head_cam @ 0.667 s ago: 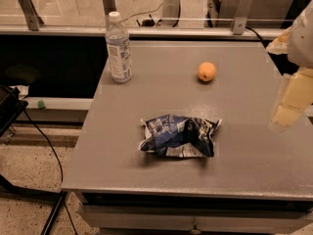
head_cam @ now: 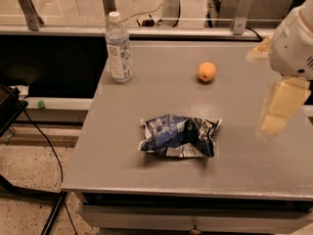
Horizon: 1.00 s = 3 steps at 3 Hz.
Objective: Move blue chip bag near blue plastic bottle
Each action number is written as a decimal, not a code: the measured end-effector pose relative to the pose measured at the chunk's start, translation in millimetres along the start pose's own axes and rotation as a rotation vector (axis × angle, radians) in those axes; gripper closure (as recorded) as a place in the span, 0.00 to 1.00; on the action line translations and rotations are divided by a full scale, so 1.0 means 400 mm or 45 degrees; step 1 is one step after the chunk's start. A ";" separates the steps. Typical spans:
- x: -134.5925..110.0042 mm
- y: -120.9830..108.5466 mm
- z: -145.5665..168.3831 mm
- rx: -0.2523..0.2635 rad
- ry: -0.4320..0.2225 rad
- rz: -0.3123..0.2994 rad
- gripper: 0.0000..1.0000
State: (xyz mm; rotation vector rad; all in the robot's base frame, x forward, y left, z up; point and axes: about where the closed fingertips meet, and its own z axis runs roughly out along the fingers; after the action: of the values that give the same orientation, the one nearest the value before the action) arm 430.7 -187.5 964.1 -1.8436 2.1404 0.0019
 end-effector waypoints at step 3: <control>-0.209 0.199 0.226 -0.320 -0.052 -0.250 0.00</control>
Offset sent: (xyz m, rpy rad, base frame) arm -0.0681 0.1288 -0.0876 0.0014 0.2025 0.3714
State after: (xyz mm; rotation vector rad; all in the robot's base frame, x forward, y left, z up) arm 385.4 -74.9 881.9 -2.1679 1.9985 0.2733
